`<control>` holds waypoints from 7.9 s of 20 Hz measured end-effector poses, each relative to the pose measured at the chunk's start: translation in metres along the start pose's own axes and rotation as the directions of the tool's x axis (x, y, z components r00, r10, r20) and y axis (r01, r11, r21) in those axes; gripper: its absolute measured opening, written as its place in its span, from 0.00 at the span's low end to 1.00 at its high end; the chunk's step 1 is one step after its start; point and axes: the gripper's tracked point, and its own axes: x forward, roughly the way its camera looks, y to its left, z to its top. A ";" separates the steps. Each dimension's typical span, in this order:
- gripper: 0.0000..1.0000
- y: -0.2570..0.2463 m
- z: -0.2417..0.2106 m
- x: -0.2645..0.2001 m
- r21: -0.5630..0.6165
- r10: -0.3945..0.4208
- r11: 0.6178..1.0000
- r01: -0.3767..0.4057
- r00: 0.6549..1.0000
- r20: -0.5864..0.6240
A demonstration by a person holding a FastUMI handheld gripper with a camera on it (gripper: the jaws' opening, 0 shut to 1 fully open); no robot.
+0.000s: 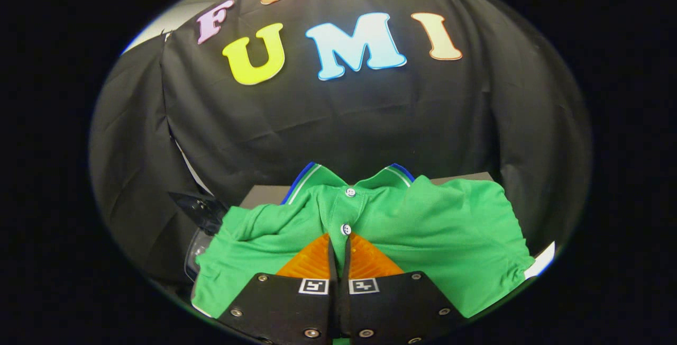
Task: Put the clothes into the washing machine and then close the washing machine lid.
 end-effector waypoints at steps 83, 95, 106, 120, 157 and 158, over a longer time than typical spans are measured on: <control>0.82 0.363 -0.290 0.143 -0.239 0.010 0.968 -0.076 0.964 -0.264; 0.96 0.360 -0.282 0.138 -0.213 0.048 0.972 -0.104 0.966 -0.256; 0.96 0.404 -0.212 0.102 -0.240 0.195 0.953 -0.184 0.981 0.023; 0.96 0.443 -0.066 0.054 -0.317 0.249 0.940 -0.129 0.893 0.374; 0.95 0.424 -0.040 0.202 -0.144 0.000 0.990 0.001 1.000 0.007; 0.95 0.425 -0.043 0.198 -0.149 0.012 0.989 -0.012 1.000 0.000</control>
